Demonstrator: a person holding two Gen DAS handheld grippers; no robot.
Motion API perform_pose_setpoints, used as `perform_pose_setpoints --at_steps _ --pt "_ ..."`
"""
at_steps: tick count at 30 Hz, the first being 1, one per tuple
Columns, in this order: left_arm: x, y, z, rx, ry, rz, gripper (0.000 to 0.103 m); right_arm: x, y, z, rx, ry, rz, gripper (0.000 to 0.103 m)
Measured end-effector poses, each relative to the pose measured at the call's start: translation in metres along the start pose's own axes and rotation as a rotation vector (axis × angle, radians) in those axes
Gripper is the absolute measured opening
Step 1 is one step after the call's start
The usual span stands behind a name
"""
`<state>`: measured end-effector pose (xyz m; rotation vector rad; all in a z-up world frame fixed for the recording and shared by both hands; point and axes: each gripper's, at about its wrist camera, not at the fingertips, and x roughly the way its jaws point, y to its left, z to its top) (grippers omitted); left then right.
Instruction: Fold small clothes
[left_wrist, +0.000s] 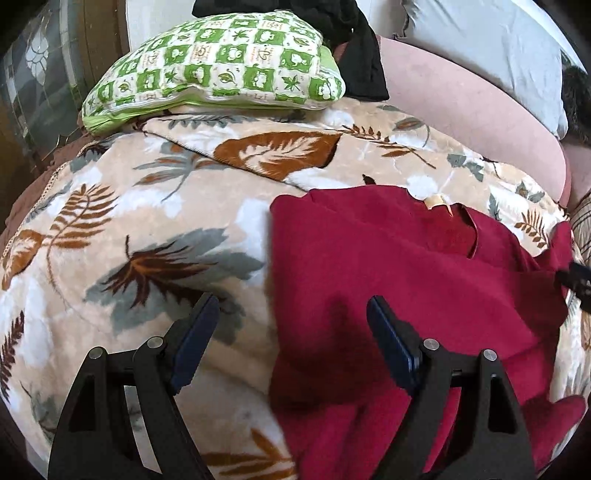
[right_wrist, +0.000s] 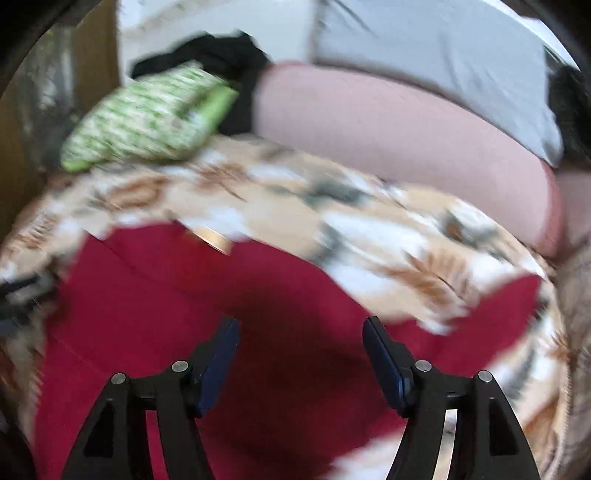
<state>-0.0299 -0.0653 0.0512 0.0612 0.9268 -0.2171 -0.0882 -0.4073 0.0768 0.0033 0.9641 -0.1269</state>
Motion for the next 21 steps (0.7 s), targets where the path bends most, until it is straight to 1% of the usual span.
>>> perform_pose_setpoints --at_steps 1,2,3,4,5,6,10,12,15,16,18,19,21 --pt "0.003 -0.003 0.0 0.004 0.004 0.005 0.082 0.006 -0.007 -0.004 0.013 0.021 0.001 0.067" --pt "0.007 -0.005 -0.001 0.009 0.011 0.01 0.083 0.016 -0.013 -0.009 0.025 0.052 0.018 0.062" --pt "0.012 -0.008 -0.003 0.017 0.027 0.02 0.083 0.022 -0.015 -0.012 0.026 0.067 0.051 0.054" --pt "0.016 -0.01 -0.004 0.022 0.039 0.026 0.083 0.026 -0.013 -0.014 0.015 0.071 0.058 0.031" --pt "0.019 -0.012 -0.006 0.026 0.049 0.031 0.083 0.027 -0.011 -0.015 0.001 0.061 0.039 0.01" --pt "0.021 -0.012 -0.007 0.026 0.054 0.035 0.083 0.024 -0.01 -0.014 -0.011 0.042 0.023 0.004" --pt "0.021 -0.014 -0.009 -0.008 0.03 0.036 0.083 0.002 -0.015 0.003 0.012 -0.099 -0.009 0.004" --pt "0.025 -0.016 -0.009 -0.02 0.036 0.034 0.083 -0.002 -0.019 0.013 0.032 -0.153 -0.031 0.004" --pt "0.034 -0.024 -0.013 0.0 0.054 0.057 0.083 0.025 -0.023 0.021 0.065 -0.141 -0.06 0.004" --pt "0.035 -0.025 -0.014 0.006 0.056 0.064 0.083 0.042 -0.024 0.019 0.065 -0.084 -0.074 0.004" --pt "0.034 -0.025 -0.015 0.01 0.057 0.056 0.083 0.058 -0.028 0.014 0.091 0.025 -0.064 0.004" --pt "0.033 -0.023 -0.016 0.008 0.059 0.05 0.083 0.054 -0.031 0.008 0.116 0.03 -0.043 0.005" --pt "0.031 -0.02 -0.017 0.005 0.067 0.039 0.082 0.032 -0.034 -0.002 0.134 -0.008 -0.025 0.012"
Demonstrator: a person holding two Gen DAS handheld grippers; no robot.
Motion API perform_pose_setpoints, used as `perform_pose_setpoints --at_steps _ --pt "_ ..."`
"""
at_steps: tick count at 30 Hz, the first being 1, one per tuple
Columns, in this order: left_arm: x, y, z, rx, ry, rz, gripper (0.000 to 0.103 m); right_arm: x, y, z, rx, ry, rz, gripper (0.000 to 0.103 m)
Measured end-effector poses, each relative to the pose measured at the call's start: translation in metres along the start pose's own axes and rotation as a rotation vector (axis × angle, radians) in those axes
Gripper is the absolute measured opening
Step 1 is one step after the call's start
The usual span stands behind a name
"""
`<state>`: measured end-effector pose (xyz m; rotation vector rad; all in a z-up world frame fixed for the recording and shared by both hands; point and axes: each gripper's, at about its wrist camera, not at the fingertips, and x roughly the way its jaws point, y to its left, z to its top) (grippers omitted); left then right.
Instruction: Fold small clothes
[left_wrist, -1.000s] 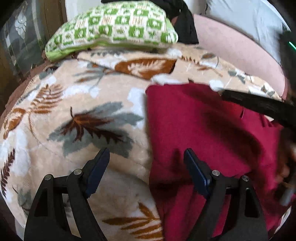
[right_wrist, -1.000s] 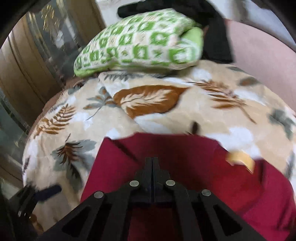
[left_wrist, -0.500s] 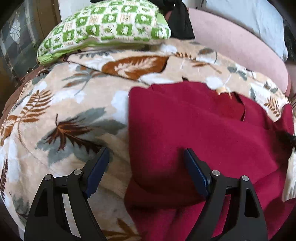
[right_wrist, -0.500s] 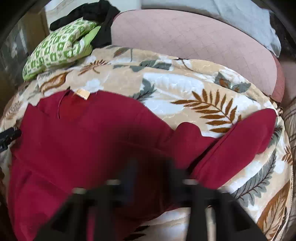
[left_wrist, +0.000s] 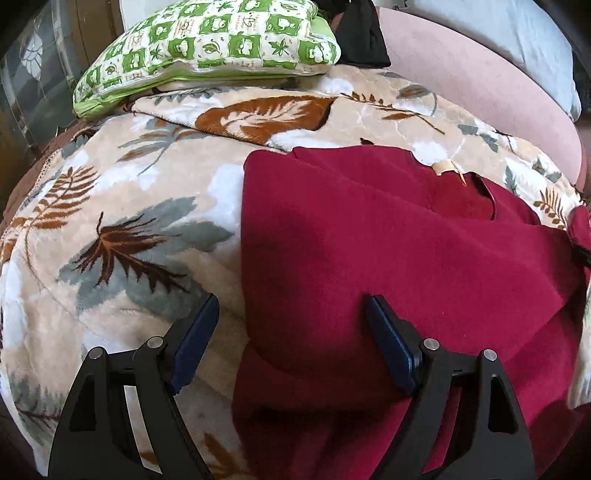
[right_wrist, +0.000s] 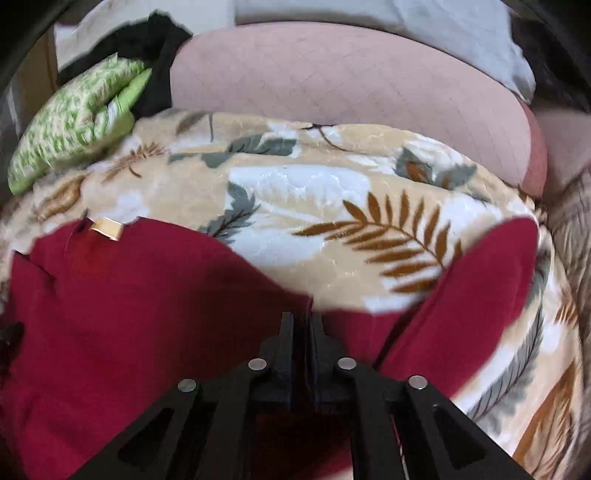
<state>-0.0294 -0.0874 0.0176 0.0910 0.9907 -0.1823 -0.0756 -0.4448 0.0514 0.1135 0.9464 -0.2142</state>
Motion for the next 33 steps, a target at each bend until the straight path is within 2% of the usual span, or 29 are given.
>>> perform_pose_setpoints --at_steps 1,2,4,5,7,10,14,18,20,21,23,27,28,29,30,31,32,33 --pt "-0.002 0.001 -0.001 -0.001 0.001 -0.004 0.083 -0.014 -0.002 -0.007 0.0 -0.006 0.017 0.019" --pt "-0.006 0.002 -0.002 -0.001 0.005 -0.01 0.083 -0.024 -0.005 -0.014 -0.003 -0.006 0.028 0.032" --pt "-0.014 0.004 -0.005 0.006 0.003 -0.031 0.083 -0.043 -0.011 -0.031 0.015 0.0 0.046 0.043" --pt "-0.019 0.005 -0.008 0.014 -0.001 -0.04 0.083 -0.053 -0.014 -0.042 0.043 0.013 0.102 0.043" --pt "-0.031 0.007 -0.014 0.03 -0.008 -0.045 0.083 -0.074 -0.017 -0.069 0.095 0.061 0.267 0.043" --pt "-0.044 0.011 -0.022 0.035 -0.013 -0.061 0.082 -0.101 -0.016 -0.101 0.108 0.082 0.357 0.045" --pt "-0.057 0.008 -0.033 0.037 0.006 -0.101 0.082 -0.119 -0.008 -0.128 0.07 0.107 0.358 0.046" --pt "-0.072 0.005 -0.043 0.059 0.007 -0.122 0.082 -0.127 -0.005 -0.145 0.052 0.139 0.396 0.047" --pt "-0.079 0.006 -0.049 0.067 0.006 -0.123 0.082 -0.138 -0.012 -0.157 0.076 0.122 0.42 0.047" --pt "-0.082 0.008 -0.052 0.069 0.01 -0.127 0.083 -0.141 -0.015 -0.162 0.086 0.121 0.426 0.048" --pt "-0.087 0.01 -0.059 0.065 0.021 -0.143 0.082 -0.144 -0.019 -0.175 0.093 0.139 0.402 0.062" --pt "-0.094 0.013 -0.074 0.052 0.035 -0.146 0.082 -0.119 -0.007 -0.194 0.066 0.251 0.389 0.063" --pt "-0.094 0.013 -0.075 0.05 0.038 -0.144 0.082 -0.111 0.0 -0.199 0.049 0.286 0.363 0.061" --pt "-0.095 0.013 -0.077 0.047 0.044 -0.143 0.082 -0.107 0.008 -0.202 0.024 0.299 0.313 0.046" --pt "-0.096 0.012 -0.077 0.045 0.045 -0.144 0.082 -0.111 0.013 -0.203 0.005 0.277 0.293 0.039" --pt "-0.097 0.012 -0.077 0.043 0.042 -0.146 0.082 -0.119 0.015 -0.202 0.008 0.28 0.343 0.016" --pt "-0.099 0.011 -0.077 0.042 0.036 -0.149 0.082 -0.126 0.015 -0.203 0.015 0.284 0.376 0.008" --pt "-0.101 0.01 -0.076 0.042 0.029 -0.153 0.082 -0.14 0.015 -0.205 0.004 0.279 0.376 0.008"
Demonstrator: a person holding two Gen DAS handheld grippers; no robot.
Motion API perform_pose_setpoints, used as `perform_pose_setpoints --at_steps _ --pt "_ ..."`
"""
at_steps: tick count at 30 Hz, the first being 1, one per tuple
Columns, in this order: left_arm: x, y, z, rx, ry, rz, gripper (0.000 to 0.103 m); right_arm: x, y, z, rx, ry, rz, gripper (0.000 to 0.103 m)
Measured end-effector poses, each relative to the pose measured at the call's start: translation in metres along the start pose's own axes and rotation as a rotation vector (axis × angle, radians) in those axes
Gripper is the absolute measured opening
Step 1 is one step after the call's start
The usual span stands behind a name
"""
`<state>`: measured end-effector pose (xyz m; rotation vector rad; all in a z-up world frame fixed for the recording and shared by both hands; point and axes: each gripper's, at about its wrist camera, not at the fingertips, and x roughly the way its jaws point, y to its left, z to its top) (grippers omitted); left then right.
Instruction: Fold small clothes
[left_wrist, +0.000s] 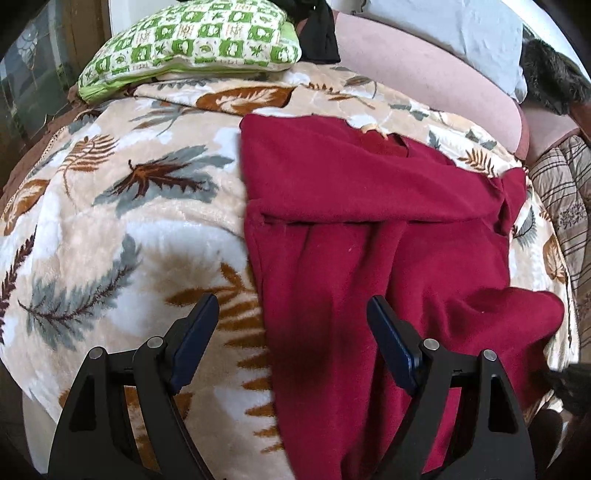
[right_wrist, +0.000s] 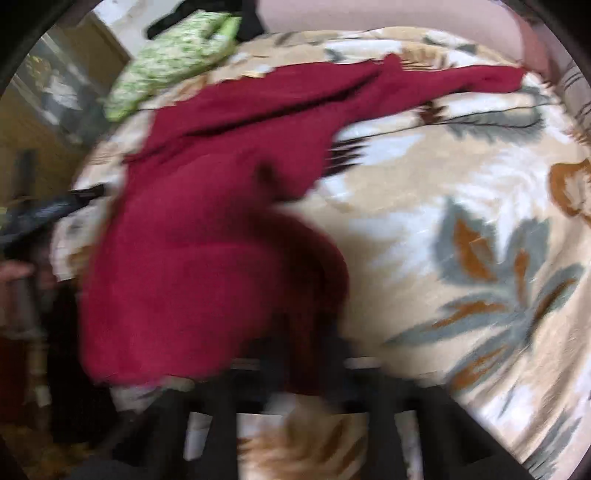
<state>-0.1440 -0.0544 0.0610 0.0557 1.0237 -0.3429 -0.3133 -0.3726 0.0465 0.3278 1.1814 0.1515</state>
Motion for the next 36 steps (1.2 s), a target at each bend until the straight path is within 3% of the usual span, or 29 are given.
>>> perform_pose_setpoints --at_steps 5,8,9,11,13,20,23,26,28,31,33,35,36 --pt "0.0 -0.016 0.007 0.017 -0.024 -0.023 0.082 -0.018 0.0 -0.041 -0.003 0.103 0.014 0.008" --pt "0.009 -0.03 0.008 0.054 -0.003 -0.034 0.082 -0.007 -0.017 -0.042 0.045 0.136 -0.033 0.009" --pt "0.011 -0.035 0.009 0.071 0.0 -0.035 0.082 -0.008 -0.025 -0.036 0.067 0.134 -0.016 0.013" --pt "0.013 -0.044 0.009 0.106 -0.015 -0.029 0.083 -0.021 -0.041 -0.019 0.107 0.075 -0.029 0.042" --pt "0.016 -0.049 0.012 0.125 -0.023 -0.019 0.083 -0.038 -0.053 0.013 0.126 -0.043 -0.077 0.047" --pt "0.036 -0.057 0.026 0.115 -0.005 -0.051 0.082 -0.028 -0.111 0.181 0.332 -0.299 -0.301 0.047" --pt "0.043 -0.059 0.031 0.12 -0.002 -0.052 0.082 -0.003 -0.142 0.246 0.413 -0.284 -0.392 0.047" --pt "0.049 -0.059 0.036 0.109 0.008 -0.071 0.082 0.024 -0.184 0.294 0.462 -0.227 -0.55 0.047" --pt "0.053 -0.06 0.04 0.11 0.01 -0.076 0.082 0.038 -0.212 0.307 0.53 -0.215 -0.583 0.047" --pt "0.056 -0.062 0.044 0.123 0.007 -0.077 0.083 0.057 -0.241 0.3 0.612 -0.181 -0.518 0.048" --pt "0.058 -0.062 0.045 0.125 0.006 -0.077 0.083 0.052 -0.242 0.299 0.555 -0.229 -0.505 0.044" --pt "0.06 -0.059 0.047 0.119 0.007 -0.077 0.082 0.039 -0.246 0.294 0.532 -0.244 -0.463 0.012" --pt "0.06 -0.057 0.048 0.112 0.009 -0.078 0.082 0.027 -0.247 0.288 0.537 -0.273 -0.429 0.01"
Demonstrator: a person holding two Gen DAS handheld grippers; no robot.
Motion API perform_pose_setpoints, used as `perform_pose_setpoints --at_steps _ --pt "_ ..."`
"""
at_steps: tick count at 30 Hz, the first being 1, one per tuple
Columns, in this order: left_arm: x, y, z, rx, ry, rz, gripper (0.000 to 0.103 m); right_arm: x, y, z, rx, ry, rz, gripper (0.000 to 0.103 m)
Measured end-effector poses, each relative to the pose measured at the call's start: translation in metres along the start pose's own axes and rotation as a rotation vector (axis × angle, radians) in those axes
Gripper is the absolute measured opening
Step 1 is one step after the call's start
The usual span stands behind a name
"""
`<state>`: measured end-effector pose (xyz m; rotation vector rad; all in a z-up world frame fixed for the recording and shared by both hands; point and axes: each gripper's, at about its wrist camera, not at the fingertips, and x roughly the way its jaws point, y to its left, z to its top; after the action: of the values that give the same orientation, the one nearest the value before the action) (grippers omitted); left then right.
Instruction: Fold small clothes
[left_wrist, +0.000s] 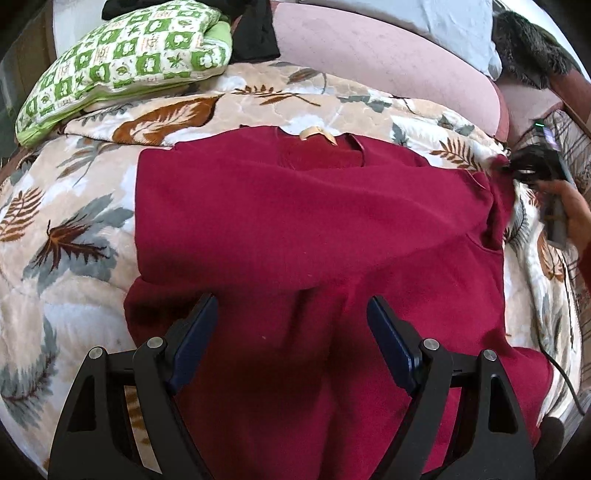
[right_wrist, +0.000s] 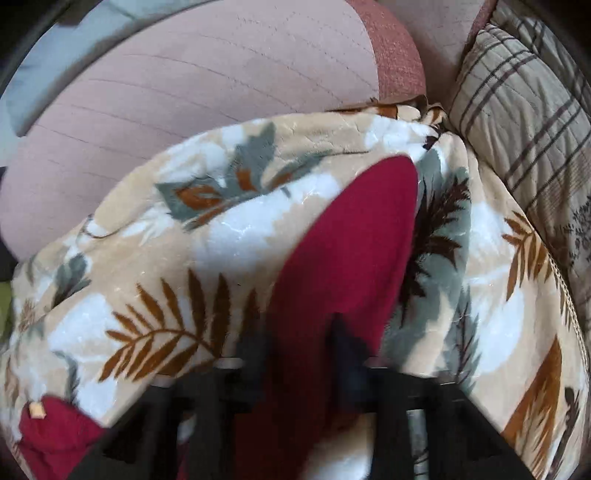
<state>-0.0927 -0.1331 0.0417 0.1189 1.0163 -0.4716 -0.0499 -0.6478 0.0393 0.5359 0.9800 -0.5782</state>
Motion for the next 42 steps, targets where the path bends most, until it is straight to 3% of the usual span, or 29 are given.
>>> perform_pose_setpoints --at_steps 4,7,12,15,16,17,18,19,20,22,26,29,33,38,39,40,42 --pt "-0.009 0.02 0.009 -0.049 -0.029 0.008 0.082 -0.067 -0.017 0.003 0.02 -0.15 0.281 0.01" --pt "-0.025 0.039 0.019 -0.092 -0.07 0.021 0.082 -0.127 0.014 0.0 -0.095 -0.24 0.497 0.01" --pt "-0.055 0.069 0.029 -0.166 -0.146 0.052 0.082 -0.211 0.133 -0.043 -0.424 -0.28 0.868 0.01" --pt "-0.068 0.083 0.028 -0.207 -0.188 0.078 0.082 -0.218 0.214 -0.087 -0.598 -0.187 1.016 0.01" --pt "-0.07 0.087 0.026 -0.216 -0.196 0.087 0.082 -0.208 0.248 -0.107 -0.665 -0.127 1.014 0.01" --pt "-0.072 0.09 0.024 -0.219 -0.199 0.098 0.082 -0.2 0.268 -0.12 -0.707 -0.087 0.992 0.017" --pt "-0.071 0.092 0.023 -0.219 -0.196 0.103 0.082 -0.185 0.289 -0.135 -0.754 -0.026 0.951 0.03" --pt "-0.071 0.094 0.021 -0.217 -0.191 0.108 0.082 -0.172 0.301 -0.145 -0.777 0.035 0.92 0.054" --pt "-0.07 0.096 0.019 -0.214 -0.189 0.114 0.082 -0.16 0.307 -0.158 -0.786 0.099 0.912 0.055" --pt "-0.066 0.099 0.018 -0.21 -0.186 0.127 0.082 -0.152 0.296 -0.169 -0.786 0.13 0.886 0.055" --pt "-0.054 0.105 0.021 -0.221 -0.179 0.127 0.082 -0.147 0.232 -0.15 -0.678 0.053 0.807 0.055" --pt "-0.041 0.105 0.027 -0.224 -0.17 0.129 0.082 -0.133 0.174 -0.124 -0.553 0.0 0.637 0.056" --pt "-0.02 0.105 0.038 -0.222 -0.153 0.172 0.082 -0.096 0.129 -0.117 -0.433 0.052 0.456 0.057" --pt "-0.013 0.104 0.043 -0.216 -0.135 0.182 0.082 -0.056 0.139 -0.132 -0.375 0.107 0.482 0.055" --pt "-0.015 0.102 0.043 -0.207 -0.137 0.186 0.082 -0.056 0.143 -0.134 -0.395 0.095 0.453 0.048" --pt "-0.017 0.101 0.043 -0.198 -0.14 0.189 0.082 -0.057 0.148 -0.136 -0.455 0.075 0.383 0.025" --pt "-0.019 0.099 0.042 -0.19 -0.144 0.188 0.082 -0.063 0.148 -0.134 -0.511 0.039 0.327 0.023"
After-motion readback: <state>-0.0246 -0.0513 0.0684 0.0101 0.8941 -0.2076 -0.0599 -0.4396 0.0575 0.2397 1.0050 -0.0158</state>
